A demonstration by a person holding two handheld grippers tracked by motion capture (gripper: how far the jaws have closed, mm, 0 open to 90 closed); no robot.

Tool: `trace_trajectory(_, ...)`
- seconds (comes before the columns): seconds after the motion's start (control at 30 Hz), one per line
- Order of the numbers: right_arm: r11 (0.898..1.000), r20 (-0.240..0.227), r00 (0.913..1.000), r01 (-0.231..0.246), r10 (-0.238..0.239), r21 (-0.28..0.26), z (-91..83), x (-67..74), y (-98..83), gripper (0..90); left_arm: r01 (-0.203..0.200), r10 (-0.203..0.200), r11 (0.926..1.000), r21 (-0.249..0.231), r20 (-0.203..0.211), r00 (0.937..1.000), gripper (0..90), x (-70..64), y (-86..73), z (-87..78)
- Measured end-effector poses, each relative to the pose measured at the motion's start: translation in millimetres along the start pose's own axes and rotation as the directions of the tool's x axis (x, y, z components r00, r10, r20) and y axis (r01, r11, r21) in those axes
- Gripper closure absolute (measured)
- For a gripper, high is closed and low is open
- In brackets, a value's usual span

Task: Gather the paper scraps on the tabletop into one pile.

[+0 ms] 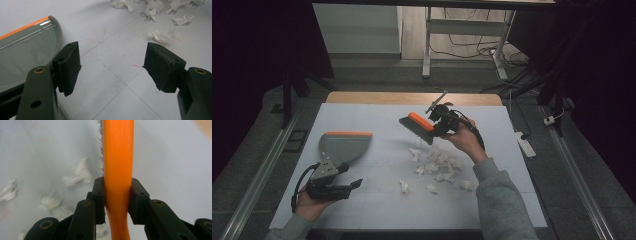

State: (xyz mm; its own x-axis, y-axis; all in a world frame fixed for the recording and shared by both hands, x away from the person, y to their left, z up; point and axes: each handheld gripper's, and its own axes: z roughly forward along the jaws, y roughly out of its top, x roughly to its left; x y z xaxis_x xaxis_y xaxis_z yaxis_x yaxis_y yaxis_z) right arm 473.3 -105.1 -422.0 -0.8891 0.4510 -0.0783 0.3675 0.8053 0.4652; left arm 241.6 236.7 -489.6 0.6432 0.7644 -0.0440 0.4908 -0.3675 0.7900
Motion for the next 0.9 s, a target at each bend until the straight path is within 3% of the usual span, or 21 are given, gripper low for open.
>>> trace_trajectory(0.1,1.0,0.025,0.9996,-0.015,0.015,-0.011,4.3,-5.0,2.2,70.8,0.001,-0.001,1.0,0.002,0.001,1.0,29.9,0.2,-0.4,0.6)
trace_trajectory(0.3,0.995,0.085,0.9961,0.012,-0.02,0.097,32.1,-12.0,8.2,70.8,0.004,-0.004,1.0,0.001,0.002,1.0,29.9,1.2,-1.3,1.0)
trace_trajectory(0.37,0.992,0.07,0.9969,0.028,-0.037,0.126,39.8,-11.6,9.4,70.9,0.005,-0.005,1.0,0.001,0.003,1.0,29.9,1.9,-1.7,0.8)
trace_trajectory(0.43,0.991,0.01,0.9987,0.047,-0.049,0.128,39.8,-7.7,11.6,70.9,0.008,-0.008,1.0,0.001,0.004,1.0,30.0,2.7,-2.1,0.7)
trace_trajectory(0.53,0.977,-0.055,0.9917,0.124,-0.116,0.175,38.7,9.6,12.4,70.9,0.01,-0.01,0.9999,0.0,0.005,0.9999,30.0,3.3,-2.4,0.7)
trace_trajectory(0.6,0.966,-0.055,0.9853,0.169,-0.162,0.195,33.7,18.4,10.8,70.9,0.009,-0.009,1.0,0.0,0.005,1.0,30.0,3.0,-2.2,0.7)
trace_trajectory(0.73,0.99,-0.031,0.9932,0.115,-0.112,0.08,6.8,18.5,6.4,70.9,-0.001,0.001,1.0,0.001,0.003,1.0,30.0,1.3,-1.3,0.0)
trace_trajectory(0.83,0.997,-0.031,0.9968,0.074,-0.074,-0.012,-18.0,15.4,1.8,70.9,0.001,-0.001,1.0,-0.002,0.001,1.0,30.0,1.0,-1.1,-0.4)
trace_trajectory(0.9,0.998,-0.042,0.9978,0.05,-0.052,-0.046,-31.8,16.3,-2.3,70.9,0.003,-0.003,1.0,0.0,0.001,1.0,30.0,1.4,-1.3,0.2)
